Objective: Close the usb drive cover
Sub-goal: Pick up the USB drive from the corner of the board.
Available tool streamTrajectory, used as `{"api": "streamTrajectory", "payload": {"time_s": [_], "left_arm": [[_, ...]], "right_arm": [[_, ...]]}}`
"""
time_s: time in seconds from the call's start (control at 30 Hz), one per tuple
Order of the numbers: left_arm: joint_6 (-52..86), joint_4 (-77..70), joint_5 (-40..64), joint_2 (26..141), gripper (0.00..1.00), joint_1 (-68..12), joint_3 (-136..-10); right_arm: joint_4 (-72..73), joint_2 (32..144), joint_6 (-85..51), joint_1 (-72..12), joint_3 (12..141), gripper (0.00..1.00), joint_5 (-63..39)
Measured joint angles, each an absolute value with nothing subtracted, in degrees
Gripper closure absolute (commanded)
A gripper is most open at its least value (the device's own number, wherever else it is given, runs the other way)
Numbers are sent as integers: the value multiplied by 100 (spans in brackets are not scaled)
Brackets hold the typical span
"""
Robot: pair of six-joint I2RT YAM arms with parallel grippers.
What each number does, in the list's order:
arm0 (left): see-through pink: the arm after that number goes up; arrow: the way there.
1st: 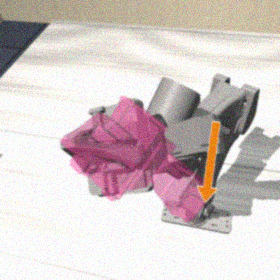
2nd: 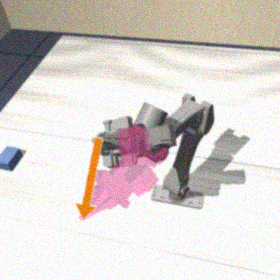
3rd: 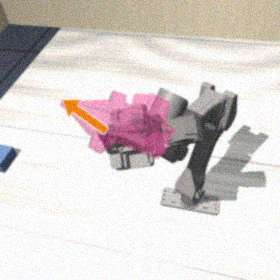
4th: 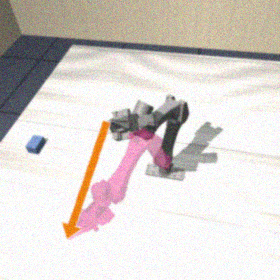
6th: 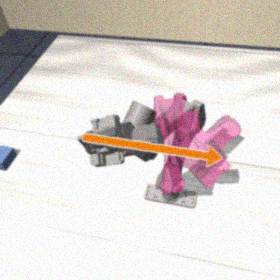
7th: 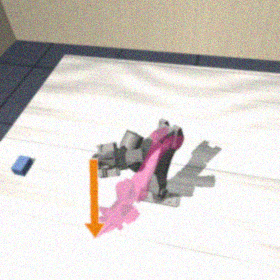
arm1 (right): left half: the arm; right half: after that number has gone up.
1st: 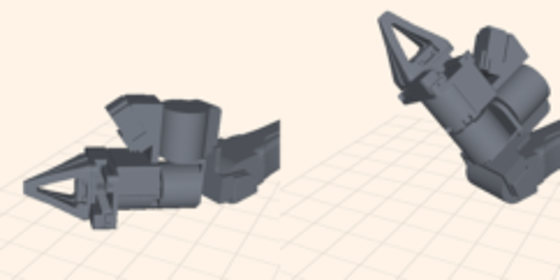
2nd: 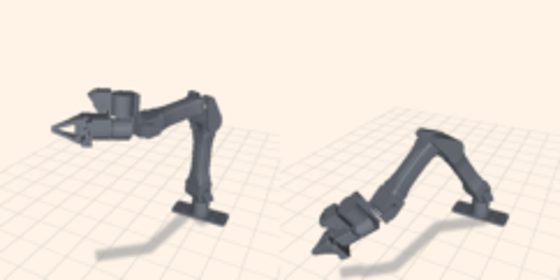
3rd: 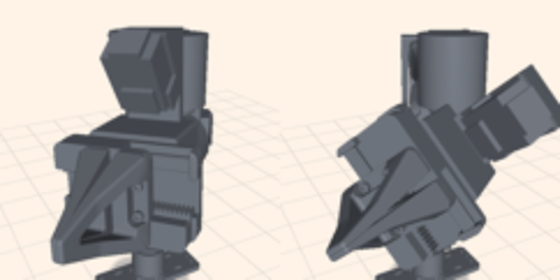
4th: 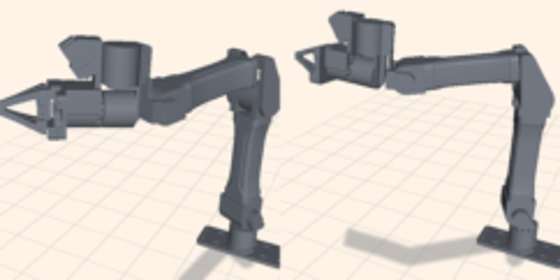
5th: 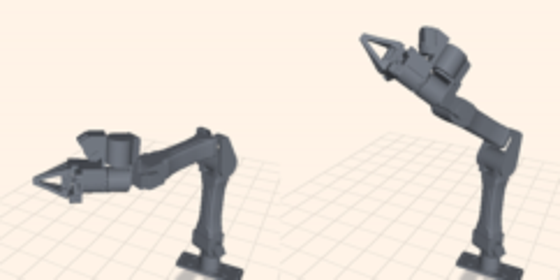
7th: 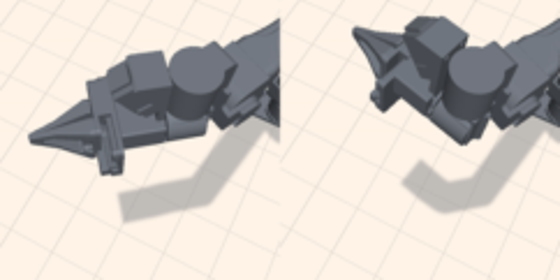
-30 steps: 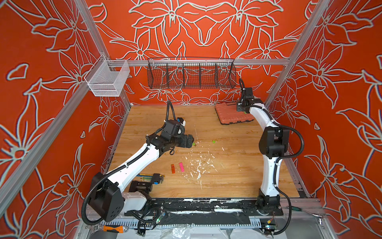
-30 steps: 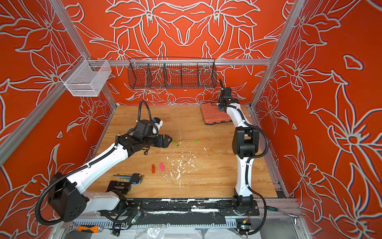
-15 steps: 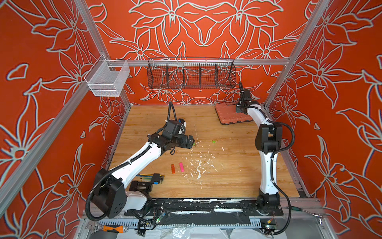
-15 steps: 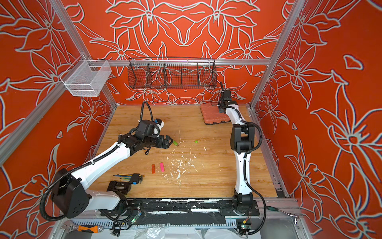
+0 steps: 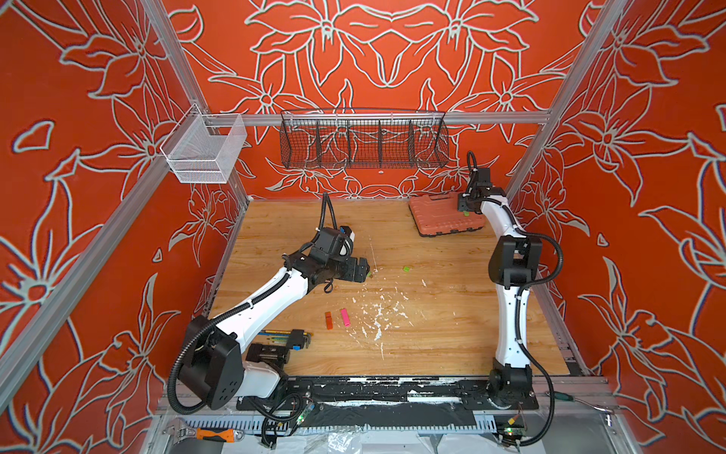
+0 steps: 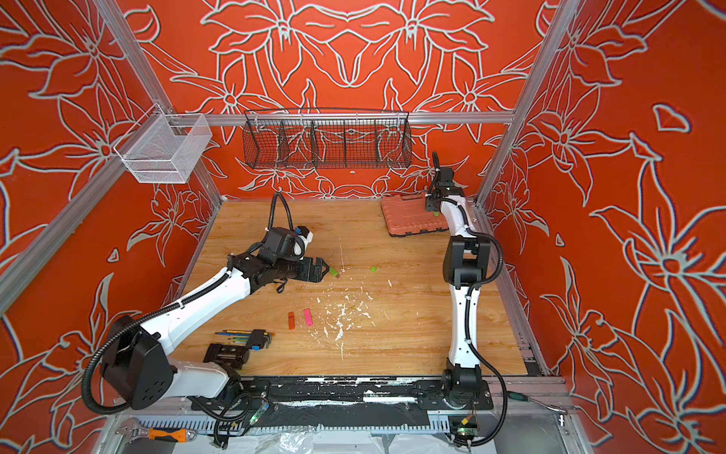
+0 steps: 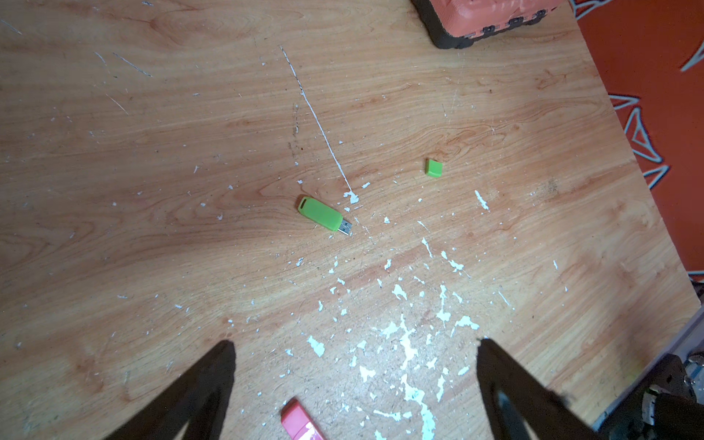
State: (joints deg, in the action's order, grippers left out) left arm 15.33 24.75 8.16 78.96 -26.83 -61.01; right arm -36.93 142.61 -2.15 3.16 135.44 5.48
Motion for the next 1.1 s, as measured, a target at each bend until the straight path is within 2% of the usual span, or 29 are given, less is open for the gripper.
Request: {"api": "streamTrajectory", "payload": {"time_s": [0.2, 0.3, 0.6, 0.7, 0.83, 1.1], "left_arm": [[1503, 2477, 821, 7898, 3, -2668, -6119], [1487, 2480, 821, 7898, 3, -2663, -6119], [1433, 2480, 808, 7896, 3, -2652, -6119], [1413, 2480, 775, 7896, 3, -2641, -6119], [1391, 2480, 720, 7881, 3, -2611, -6119], [1345, 2480, 624, 7706, 2, -2541, -6119]], "right_arm": [[-3854, 14501, -237, 285, 13625, 45, 443], [-3879, 14501, -276, 294, 13644, 53, 443], [-3876, 14508, -357, 292, 13635, 83, 401], [-3785, 14457, -346, 290, 13513, 88, 405], [-3463, 14011, -353, 202, 12711, 90, 526], [-2884, 11902, -663, -475, 9550, 93, 821]]}}
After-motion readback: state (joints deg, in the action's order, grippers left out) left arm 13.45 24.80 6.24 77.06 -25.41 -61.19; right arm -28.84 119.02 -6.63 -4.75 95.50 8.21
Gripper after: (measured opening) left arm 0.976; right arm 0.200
